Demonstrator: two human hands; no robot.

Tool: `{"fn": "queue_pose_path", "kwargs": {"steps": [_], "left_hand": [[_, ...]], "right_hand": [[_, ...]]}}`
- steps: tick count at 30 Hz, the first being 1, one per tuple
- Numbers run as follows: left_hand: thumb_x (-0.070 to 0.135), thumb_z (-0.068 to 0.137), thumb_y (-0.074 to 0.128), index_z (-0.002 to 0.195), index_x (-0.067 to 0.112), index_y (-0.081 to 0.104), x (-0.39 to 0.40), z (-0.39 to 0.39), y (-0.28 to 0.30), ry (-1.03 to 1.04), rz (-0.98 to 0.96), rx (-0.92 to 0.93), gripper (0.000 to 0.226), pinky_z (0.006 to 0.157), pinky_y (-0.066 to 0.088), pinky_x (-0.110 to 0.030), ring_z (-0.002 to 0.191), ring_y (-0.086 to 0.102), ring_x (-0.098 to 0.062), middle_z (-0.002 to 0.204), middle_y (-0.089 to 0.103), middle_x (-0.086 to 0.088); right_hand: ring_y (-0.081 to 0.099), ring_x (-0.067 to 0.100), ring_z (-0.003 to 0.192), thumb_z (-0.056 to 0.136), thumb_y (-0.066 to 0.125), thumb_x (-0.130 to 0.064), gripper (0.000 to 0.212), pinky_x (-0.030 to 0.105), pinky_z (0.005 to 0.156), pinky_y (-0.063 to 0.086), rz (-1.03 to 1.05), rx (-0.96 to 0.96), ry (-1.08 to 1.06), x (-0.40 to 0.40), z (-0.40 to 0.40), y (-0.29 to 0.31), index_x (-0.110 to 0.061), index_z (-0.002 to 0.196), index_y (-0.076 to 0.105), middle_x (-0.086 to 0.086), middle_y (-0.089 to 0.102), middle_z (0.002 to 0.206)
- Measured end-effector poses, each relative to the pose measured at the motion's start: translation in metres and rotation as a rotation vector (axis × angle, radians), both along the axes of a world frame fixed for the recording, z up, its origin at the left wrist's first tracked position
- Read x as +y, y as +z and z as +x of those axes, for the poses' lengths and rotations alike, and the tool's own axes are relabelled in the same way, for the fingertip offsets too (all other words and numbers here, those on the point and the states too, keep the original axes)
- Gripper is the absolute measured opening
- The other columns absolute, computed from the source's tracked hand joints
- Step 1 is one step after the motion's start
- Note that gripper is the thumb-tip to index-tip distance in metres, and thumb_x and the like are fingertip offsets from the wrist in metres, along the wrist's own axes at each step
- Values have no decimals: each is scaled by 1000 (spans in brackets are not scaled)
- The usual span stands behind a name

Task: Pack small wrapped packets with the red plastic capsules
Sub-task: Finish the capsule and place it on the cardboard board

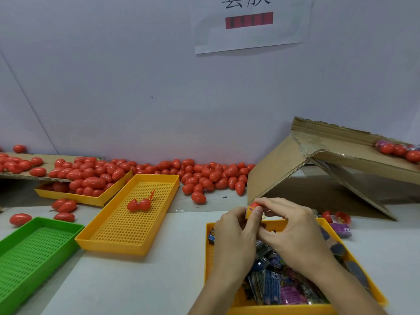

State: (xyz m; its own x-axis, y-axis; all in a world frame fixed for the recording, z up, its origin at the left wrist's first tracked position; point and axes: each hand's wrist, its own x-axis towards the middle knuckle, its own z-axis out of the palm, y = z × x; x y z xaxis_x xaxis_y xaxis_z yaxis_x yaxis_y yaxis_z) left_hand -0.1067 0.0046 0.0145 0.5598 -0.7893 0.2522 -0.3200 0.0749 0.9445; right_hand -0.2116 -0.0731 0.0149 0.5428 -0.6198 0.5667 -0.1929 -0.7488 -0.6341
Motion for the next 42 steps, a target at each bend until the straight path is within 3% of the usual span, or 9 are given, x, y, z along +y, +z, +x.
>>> {"fn": "queue_pose_path", "kwargs": {"steps": [8, 13, 15, 19, 24, 29, 32, 35, 42], "left_hand": [[34, 100, 56, 87, 21, 74, -1, 8, -4, -58, 16, -32, 26, 67, 57, -28, 77, 69, -14, 78, 73, 0], [33, 103, 51, 94, 13, 77, 0, 10, 5, -219, -9, 519, 35, 69, 60, -30, 81, 74, -25, 87, 75, -18], [35, 103, 48, 98, 9, 76, 0, 10, 7, -249, -10, 658, 39, 70, 60, -33, 82, 74, -28, 91, 74, -23], [28, 103, 48, 107, 1, 70, -2, 12, 7, -241, -31, 744, 36, 71, 61, -34, 84, 74, -29, 94, 74, -25], [22, 98, 53, 107, -1, 68, -1, 14, 7, -263, -81, 844, 29, 72, 62, -35, 85, 74, -30, 97, 72, -29], [28, 85, 64, 90, 6, 79, -1, 14, 6, -281, -108, 854, 27, 72, 61, -33, 87, 74, -30, 99, 73, -27], [25, 89, 67, 97, 4, 77, -3, 14, 5, -231, -120, 824, 25, 74, 61, -34, 90, 73, -32, 101, 73, -24], [18, 90, 68, 105, -4, 68, -4, 15, 3, -168, -145, 793, 26, 66, 60, -30, 80, 72, -28, 92, 74, -21], [15, 90, 71, 96, 4, 70, -2, 15, 3, -100, -127, 647, 12, 63, 58, -27, 76, 73, -24, 88, 75, -18]], "right_hand": [[60, -4, 105, 79, 80, -18, 44, 12, 86, 50, 41, 43, 32, -1, -1, 1, -22, 122, 70, -16, 68, 110], [62, 0, 109, 79, 81, -21, 50, 18, 89, 53, 113, -33, 74, 1, -3, 5, -38, 123, 64, -23, 67, 112], [63, 1, 109, 78, 83, -21, 51, 21, 88, 55, 135, -60, 79, 1, -2, 7, -45, 118, 62, -25, 66, 111], [63, 3, 108, 70, 74, -43, 48, 26, 87, 57, 210, -94, 101, 2, 0, 8, -46, 116, 62, -24, 66, 110], [65, 2, 107, 64, 76, -44, 51, 27, 88, 57, 316, -134, 141, -1, -1, 6, -41, 115, 68, -18, 70, 108], [65, -1, 107, 66, 76, -40, 46, 23, 86, 57, 364, -149, 152, -1, -2, 7, -45, 110, 67, -21, 72, 106], [65, -2, 110, 76, 79, -27, 43, 20, 88, 56, 387, -142, 164, -2, -2, 5, -46, 112, 65, -23, 72, 110], [63, -3, 112, 88, 71, -7, 46, 17, 92, 53, 436, -129, 193, -4, -1, 2, -41, 118, 63, -24, 71, 114], [63, -2, 114, 92, 64, -6, 44, 18, 97, 51, 521, -124, 228, -5, 0, 2, -38, 122, 61, -22, 70, 116]]}}
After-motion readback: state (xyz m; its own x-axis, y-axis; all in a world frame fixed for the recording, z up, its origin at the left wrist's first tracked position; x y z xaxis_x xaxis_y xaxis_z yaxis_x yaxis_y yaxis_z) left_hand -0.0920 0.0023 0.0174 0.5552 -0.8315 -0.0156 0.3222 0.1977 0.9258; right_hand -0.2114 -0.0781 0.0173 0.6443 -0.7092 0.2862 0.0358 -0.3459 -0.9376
